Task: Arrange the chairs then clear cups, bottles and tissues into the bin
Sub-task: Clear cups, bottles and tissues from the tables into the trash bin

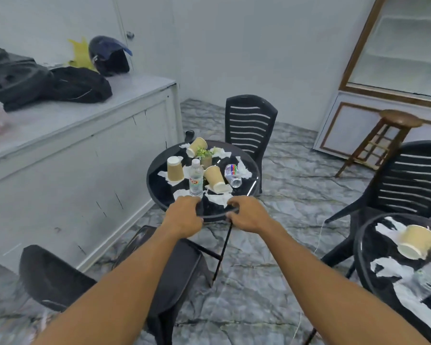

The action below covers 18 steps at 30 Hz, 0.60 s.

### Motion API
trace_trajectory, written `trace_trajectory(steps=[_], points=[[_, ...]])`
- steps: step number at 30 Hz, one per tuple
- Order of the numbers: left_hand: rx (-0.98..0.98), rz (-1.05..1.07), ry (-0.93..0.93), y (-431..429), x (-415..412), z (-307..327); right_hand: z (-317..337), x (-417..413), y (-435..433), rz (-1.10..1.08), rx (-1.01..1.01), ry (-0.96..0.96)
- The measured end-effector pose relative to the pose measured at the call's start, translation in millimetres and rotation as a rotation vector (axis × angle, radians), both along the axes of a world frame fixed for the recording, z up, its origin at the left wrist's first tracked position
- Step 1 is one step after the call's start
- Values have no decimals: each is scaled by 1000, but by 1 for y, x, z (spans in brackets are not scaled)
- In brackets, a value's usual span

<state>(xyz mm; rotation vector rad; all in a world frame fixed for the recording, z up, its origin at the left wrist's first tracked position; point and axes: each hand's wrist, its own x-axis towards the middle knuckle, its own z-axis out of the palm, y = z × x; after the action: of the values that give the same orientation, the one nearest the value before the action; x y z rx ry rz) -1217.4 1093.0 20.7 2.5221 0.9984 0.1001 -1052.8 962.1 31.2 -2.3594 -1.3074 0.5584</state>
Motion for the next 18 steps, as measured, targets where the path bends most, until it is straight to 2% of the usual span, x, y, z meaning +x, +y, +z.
trace_trajectory(steps=[13, 18], points=[[-36, 149, -102, 133, 90, -9, -17, 88, 136, 60, -29, -20], [-65, 111, -36, 174, 133, -31, -27, 120, 183, 88, -51, -20]])
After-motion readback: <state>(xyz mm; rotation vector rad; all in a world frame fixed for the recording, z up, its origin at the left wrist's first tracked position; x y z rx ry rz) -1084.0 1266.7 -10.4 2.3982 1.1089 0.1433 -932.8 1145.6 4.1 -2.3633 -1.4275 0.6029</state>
